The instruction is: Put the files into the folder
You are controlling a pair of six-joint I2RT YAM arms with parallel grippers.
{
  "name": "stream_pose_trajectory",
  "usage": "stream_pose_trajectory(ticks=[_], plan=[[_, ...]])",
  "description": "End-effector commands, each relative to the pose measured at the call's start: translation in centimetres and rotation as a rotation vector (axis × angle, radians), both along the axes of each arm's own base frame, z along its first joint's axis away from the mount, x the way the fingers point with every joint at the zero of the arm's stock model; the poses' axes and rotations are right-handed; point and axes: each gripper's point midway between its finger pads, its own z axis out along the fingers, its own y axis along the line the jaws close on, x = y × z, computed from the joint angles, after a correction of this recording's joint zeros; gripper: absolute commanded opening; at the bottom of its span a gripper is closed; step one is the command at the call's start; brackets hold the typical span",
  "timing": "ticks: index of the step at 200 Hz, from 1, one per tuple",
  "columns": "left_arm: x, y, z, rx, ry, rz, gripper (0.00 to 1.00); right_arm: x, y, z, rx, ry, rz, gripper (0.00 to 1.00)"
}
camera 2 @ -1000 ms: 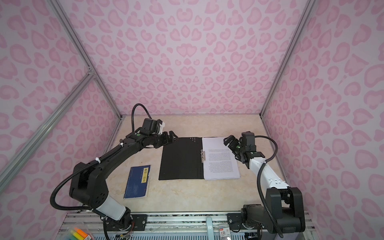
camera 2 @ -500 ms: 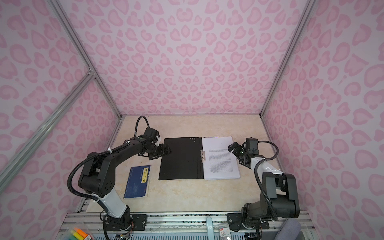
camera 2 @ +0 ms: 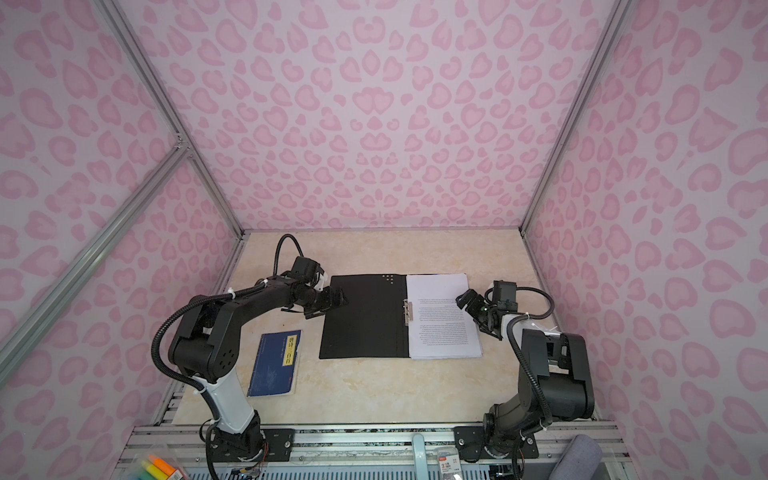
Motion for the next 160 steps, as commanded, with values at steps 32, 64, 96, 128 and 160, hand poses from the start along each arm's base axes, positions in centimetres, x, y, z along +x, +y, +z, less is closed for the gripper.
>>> stream_pose_trajectory(ticks=[32, 64, 96, 128, 160], plan=[[0.4, -3.3, 8.4, -0.287, -0.061, -0.003, 0.98, -0.1, 1.4, -0.2, 0.089, -0.008, 0.027, 0.95], [1.2, -5.0, 16.0, -0.422, -0.173, -0.038, 0.98, -0.1, 1.7, 0.2, 0.110, -0.025, 0.028, 0.95], [-0.4, -9.4, 21.4, -0.503, -0.240, -0.148, 0.98, 0.4, 2.4, 0.8, 0.162, -0.063, 0.035, 0.96], [-4.0, -18.8, 26.0, -0.575, -0.291, -0.343, 0.98, 1.2, 2.1, 1.7, 0.188, -0.088, 0.007, 0.98], [-6.7, -26.6, 25.6, -0.613, -0.233, -0.491, 0.98, 1.7, -2.3, 3.6, 0.191, -0.133, -0.145, 0.98]])
